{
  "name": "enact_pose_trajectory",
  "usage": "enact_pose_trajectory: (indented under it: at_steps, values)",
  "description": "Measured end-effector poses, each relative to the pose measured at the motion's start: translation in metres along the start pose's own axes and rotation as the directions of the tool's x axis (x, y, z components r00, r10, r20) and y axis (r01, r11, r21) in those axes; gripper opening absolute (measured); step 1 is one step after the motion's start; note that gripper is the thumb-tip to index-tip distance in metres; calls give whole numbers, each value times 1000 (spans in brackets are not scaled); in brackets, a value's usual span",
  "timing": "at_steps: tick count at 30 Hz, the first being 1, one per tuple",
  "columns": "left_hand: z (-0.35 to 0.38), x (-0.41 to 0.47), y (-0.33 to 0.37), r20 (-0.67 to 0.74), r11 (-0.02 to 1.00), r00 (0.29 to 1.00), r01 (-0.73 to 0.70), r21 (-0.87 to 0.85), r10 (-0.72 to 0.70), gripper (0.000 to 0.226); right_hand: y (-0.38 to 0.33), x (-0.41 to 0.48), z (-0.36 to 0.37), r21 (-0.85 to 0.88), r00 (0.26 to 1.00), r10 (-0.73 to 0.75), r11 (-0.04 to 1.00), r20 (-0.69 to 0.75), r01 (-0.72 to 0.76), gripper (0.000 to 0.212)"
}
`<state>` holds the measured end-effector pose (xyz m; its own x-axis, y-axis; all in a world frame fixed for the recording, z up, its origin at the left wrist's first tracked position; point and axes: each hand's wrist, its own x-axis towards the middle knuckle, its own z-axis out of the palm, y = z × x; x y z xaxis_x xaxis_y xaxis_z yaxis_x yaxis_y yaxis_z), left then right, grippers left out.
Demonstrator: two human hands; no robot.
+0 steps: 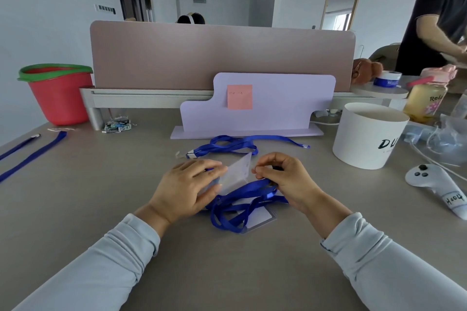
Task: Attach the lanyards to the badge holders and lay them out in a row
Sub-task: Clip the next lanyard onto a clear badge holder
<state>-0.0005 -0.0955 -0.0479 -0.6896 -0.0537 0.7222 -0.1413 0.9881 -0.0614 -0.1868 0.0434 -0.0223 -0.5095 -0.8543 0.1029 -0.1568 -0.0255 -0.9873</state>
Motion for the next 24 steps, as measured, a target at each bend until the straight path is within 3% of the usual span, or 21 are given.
enact_pose_trajectory:
  at_steps: [9, 16, 24]
  values:
    - [4, 12, 27, -20, 979, 997, 74, -188, -79, 28, -9, -10, 13, -246, 992, -97, 963, 77, 113, 22]
    - [2, 13, 29, -7, 930, 974, 214, -300, -227, 25, -13, -15, 15, -242, 981, -111, 959, 158, 148, 23]
    - [3, 12, 33, 25, 899, 953, 294, -323, -303, 26, -12, -16, 17, -242, 978, -156, 952, 136, 185, 26]
